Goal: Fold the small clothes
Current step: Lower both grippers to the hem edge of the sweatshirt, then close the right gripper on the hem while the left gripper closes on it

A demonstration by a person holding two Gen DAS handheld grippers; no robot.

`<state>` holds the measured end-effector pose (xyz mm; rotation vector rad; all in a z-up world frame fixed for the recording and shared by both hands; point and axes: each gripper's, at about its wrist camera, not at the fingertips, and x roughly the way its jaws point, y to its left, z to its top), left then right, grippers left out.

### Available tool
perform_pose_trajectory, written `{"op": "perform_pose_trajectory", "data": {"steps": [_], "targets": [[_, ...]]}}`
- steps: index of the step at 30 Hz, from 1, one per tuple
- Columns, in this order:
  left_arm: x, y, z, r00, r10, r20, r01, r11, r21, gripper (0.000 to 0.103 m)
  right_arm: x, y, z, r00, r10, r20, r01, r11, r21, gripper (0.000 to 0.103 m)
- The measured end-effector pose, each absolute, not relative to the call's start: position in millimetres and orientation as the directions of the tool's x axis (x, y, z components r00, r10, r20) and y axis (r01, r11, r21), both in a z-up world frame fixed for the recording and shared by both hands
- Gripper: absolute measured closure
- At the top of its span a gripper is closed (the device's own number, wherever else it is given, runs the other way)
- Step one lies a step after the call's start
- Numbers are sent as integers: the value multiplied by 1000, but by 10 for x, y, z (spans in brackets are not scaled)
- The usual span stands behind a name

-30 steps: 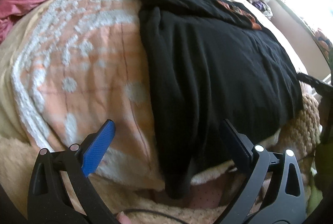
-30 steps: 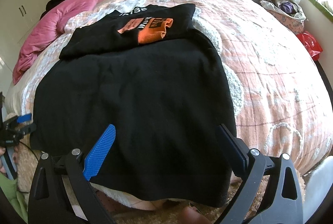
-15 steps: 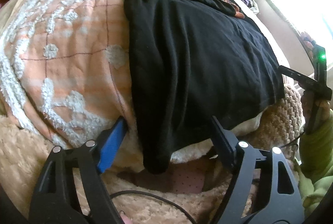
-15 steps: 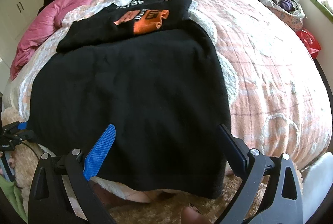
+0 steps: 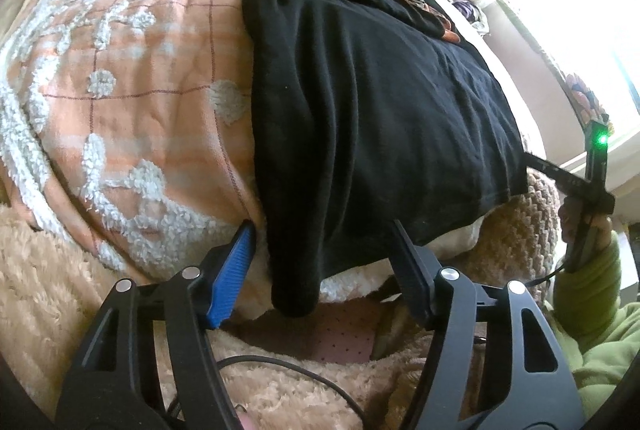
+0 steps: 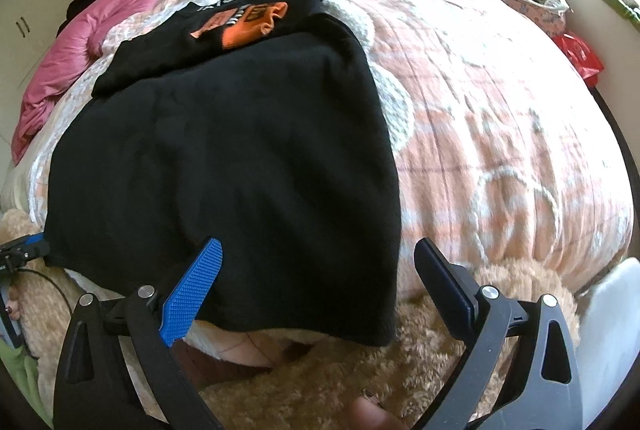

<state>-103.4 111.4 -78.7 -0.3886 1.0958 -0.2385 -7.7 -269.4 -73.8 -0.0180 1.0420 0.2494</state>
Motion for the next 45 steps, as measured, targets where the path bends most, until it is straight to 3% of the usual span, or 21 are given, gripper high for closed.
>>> {"op": "perform_pose_trajectory", "data": {"steps": [15,20,23,27,28,29,30,31,39,43,45], "targets": [[-1060,1166,-799,422,-416,-806,-5,888,-461,46,-111,-2809,-801,450,201,-870,-211,971,115,7],[-943,1113,-914,399,-393,-829,-15,901,-434,41,-97,-2869,-857,437,216,-873,-212,968,134,10],[-917,1116,-941,398,-391,-830,-20,901,-434,40,-84,-2871,-920,416,210,-885,-222,967,125,33],[-936,1122,-938,401,-394,-827,-19,899,-437,39,-112,-2825,-997,417,194,-888,-254,963,91,38],[-936,1127,-942,401,-395,-826,-20,898,-439,38,-122,-2816,-1004,421,187,-888,-264,961,77,46],[-936,1131,-945,402,-396,-826,-21,897,-441,38,-132,-2818,-992,424,191,-885,-264,961,81,55],[-939,1134,-946,402,-395,-826,-21,898,-439,38,-150,-2826,-954,435,214,-875,-267,958,102,83],[-943,1128,-943,402,-392,-827,-20,900,-436,38,-173,-2824,-906,451,241,-859,-281,952,120,93],[-969,1090,-919,405,-383,-830,-18,905,-426,41,-292,-2798,-366,617,342,-708,-342,928,149,95],[-1005,1102,-872,413,-376,-829,-19,907,-421,59,-272,-2792,-177,669,361,-650,-350,924,154,95],[-1021,1118,-853,415,-398,-818,-15,896,-443,84,-241,-2822,-151,679,359,-641,-339,927,159,96]]}}
